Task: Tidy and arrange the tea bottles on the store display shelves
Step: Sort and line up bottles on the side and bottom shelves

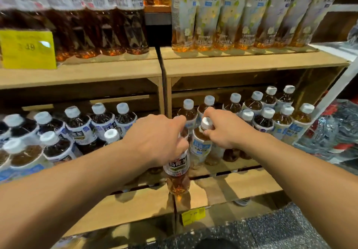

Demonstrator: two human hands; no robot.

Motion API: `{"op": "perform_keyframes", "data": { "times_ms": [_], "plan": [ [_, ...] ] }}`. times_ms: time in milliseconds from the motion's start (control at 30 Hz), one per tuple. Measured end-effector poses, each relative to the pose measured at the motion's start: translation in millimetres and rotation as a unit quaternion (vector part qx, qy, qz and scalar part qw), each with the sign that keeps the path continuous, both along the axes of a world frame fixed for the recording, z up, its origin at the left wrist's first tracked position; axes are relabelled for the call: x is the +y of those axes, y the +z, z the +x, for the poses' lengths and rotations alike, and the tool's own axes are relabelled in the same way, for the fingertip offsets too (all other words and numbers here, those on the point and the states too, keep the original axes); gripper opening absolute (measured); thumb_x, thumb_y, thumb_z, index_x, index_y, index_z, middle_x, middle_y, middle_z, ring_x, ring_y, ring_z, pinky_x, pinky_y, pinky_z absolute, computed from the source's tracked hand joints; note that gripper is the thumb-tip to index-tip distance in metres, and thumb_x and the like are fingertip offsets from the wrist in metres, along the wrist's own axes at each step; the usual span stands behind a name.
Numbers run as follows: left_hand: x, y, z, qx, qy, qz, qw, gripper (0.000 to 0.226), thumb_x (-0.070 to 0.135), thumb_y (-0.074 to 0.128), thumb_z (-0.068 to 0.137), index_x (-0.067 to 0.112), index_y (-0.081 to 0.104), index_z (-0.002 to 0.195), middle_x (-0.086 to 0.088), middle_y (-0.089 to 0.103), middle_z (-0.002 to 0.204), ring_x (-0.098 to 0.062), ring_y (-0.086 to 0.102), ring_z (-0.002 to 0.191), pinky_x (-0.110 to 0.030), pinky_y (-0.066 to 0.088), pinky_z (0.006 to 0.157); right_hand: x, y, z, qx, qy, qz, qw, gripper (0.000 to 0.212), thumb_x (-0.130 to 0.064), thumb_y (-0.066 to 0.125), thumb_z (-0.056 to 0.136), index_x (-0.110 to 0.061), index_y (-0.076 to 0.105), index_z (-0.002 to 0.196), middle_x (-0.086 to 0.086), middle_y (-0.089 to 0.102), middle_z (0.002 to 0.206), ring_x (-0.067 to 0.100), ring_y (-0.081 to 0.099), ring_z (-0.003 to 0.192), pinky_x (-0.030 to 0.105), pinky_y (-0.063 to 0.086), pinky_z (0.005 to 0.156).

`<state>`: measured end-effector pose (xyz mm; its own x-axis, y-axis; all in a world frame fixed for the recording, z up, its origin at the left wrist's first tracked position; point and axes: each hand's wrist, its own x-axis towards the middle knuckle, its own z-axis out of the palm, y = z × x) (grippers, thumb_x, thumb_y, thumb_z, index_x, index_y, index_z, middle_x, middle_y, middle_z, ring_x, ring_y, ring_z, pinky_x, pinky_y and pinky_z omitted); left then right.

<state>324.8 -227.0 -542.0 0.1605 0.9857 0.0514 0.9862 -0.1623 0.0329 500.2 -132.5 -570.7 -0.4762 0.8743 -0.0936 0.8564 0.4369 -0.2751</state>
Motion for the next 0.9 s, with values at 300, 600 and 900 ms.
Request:
{"op": "perform_keyframes", "data": {
  "times_ms": [300,600,900],
  "plan": [
    [-22,9,-54,-0.031,0.058,-0.021,0.998,0.022,0.050,0.048,0.087,0.033,0.042,0.099,0.006,0.052,0.071,-0.012,0.050,0.066,-0.033,0.043,0.056,16,7,-26,-0.102,-0.028,0.005,0.994,0.049,-0.017,0.058,0.092,-0.024,0.047,0.140,0.010,0.060,0.129,0.029,0.056,0.114,0.035,0.048,0.084],
    [-77,1,-113,-0.058,0.118,-0.044,0.990,0.025,0.050,0.051,0.082,0.028,0.038,0.085,0.002,0.050,0.067,-0.016,0.046,0.061,-0.032,0.033,0.050,-7,54,-62,-0.192,-0.006,0.059,0.980,0.033,-0.041,0.067,0.086,-0.029,0.060,0.117,0.005,0.061,0.115,0.028,0.059,0.108,0.036,0.051,0.086],
    [-95,-16,-180,-0.087,0.207,0.009,0.974,0.023,0.045,0.057,0.083,0.025,0.047,0.088,0.003,0.052,0.070,-0.011,0.047,0.063,-0.031,0.030,0.049,-56,77,-159,-0.043,0.083,0.092,0.991,0.021,-0.042,0.068,0.090,-0.032,0.064,0.108,-0.004,0.066,0.100,0.018,0.059,0.090,0.033,0.049,0.075]
  ]
}}
